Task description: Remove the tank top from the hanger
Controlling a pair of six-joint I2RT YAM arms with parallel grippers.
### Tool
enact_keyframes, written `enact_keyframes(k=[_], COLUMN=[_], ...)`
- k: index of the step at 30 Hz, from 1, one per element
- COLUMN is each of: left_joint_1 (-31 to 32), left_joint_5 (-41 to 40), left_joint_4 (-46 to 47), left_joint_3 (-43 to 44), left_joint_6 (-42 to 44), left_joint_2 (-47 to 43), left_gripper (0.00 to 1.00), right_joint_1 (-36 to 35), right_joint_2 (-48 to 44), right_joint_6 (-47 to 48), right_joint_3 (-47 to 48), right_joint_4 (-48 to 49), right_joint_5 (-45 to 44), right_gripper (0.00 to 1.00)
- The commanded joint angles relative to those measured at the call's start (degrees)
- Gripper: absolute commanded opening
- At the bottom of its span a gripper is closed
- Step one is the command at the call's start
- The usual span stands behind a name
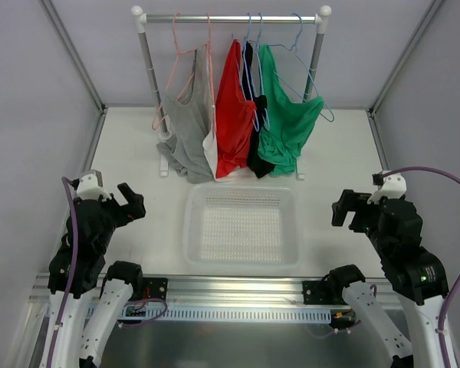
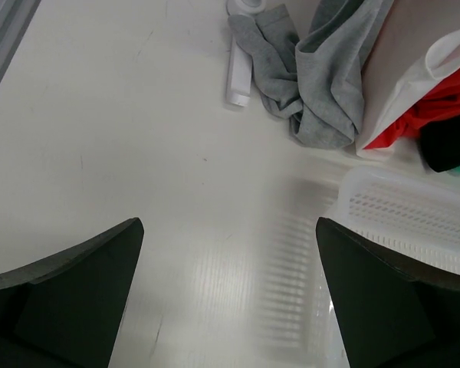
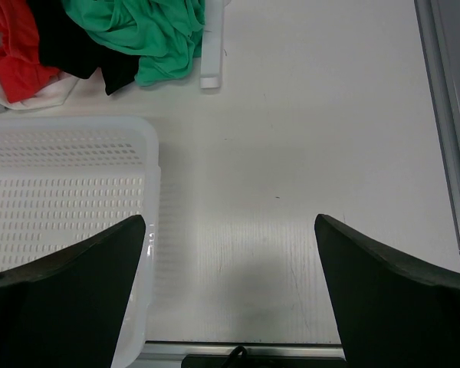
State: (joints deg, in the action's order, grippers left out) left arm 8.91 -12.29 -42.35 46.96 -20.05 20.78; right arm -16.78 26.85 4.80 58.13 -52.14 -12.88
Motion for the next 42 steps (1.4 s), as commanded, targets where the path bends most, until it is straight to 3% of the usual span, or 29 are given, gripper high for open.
enact_keyframes(k=[1,6,9,12,13,15,16,19,21,23,30,32,42], left_joint_1=[-0.4,-0.4,-0.3,0.1,2.6,8.6,17.5,34.6,39.1,40.8,40.9,40.9,39.8], left_joint_5=[4.1,21.9,25.7,34.4,35.4,31.7,28.3,14.5,8.6,9.3,11.1,10.8,11.2], left_joint_4=[0.9,1.1,2.4,5.5,6.1,6.6,6.6,6.3,6.5,6.7,7.5,9.5,39.0], left_joint_3=[2.2,10.1,15.8,23.0,24.9,32.4,34.8,46.0,54.4,60.1,94.5,99.4,93.1], left_joint_6=[-1.6,-9.3,-11.1,-12.6,-12.8,-11.6,-11.0,-5.6,-3.9,-2.8,0.5,0.6,-2.3], left_joint_2=[0.9,5.9,10.0,16.6,18.8,25.9,28.5,42.5,47.9,56.3,84.1,90.9,100.5], left_gripper=[0.99,0.99,0.99,0.99,0.99,0.99,0.99,0.99,0.99,0.99,0.99,0.99,0.99], right_joint_1=[0.2,0.2,0.2,0.2,0.2,0.2,0.2,0.2,0.2,0.1,0.1,0.2,0.2], right_joint_2=[-1.3,-2.2,-2.8,-2.9,-3.0,-3.1,-3.3,-4.3,-5.2,-5.8,-10.8,-12.3,-14.4], right_joint_6=[-1.2,-1.2,-1.6,-2.0,-2.1,-2.6,-2.8,-3.0,-2.8,-2.8,-4.0,-4.6,-8.2], right_joint_3=[0.0,-0.6,-1.0,-0.9,-0.7,-0.5,-0.5,-0.5,-0.4,0.2,1.3,1.2,-0.4], right_joint_4=[2.7,2.8,2.4,2.2,2.2,2.3,2.2,1.8,1.3,0.1,-3.5,-4.5,-5.5], right_joint_5=[-1.1,0.7,1.1,1.7,2.0,2.9,3.1,3.2,2.3,1.6,3.2,5.0,16.5], right_gripper=[0.99,1.0,0.99,1.0,1.0,0.99,0.99,0.99,0.99,0.99,0.99,0.99,1.0])
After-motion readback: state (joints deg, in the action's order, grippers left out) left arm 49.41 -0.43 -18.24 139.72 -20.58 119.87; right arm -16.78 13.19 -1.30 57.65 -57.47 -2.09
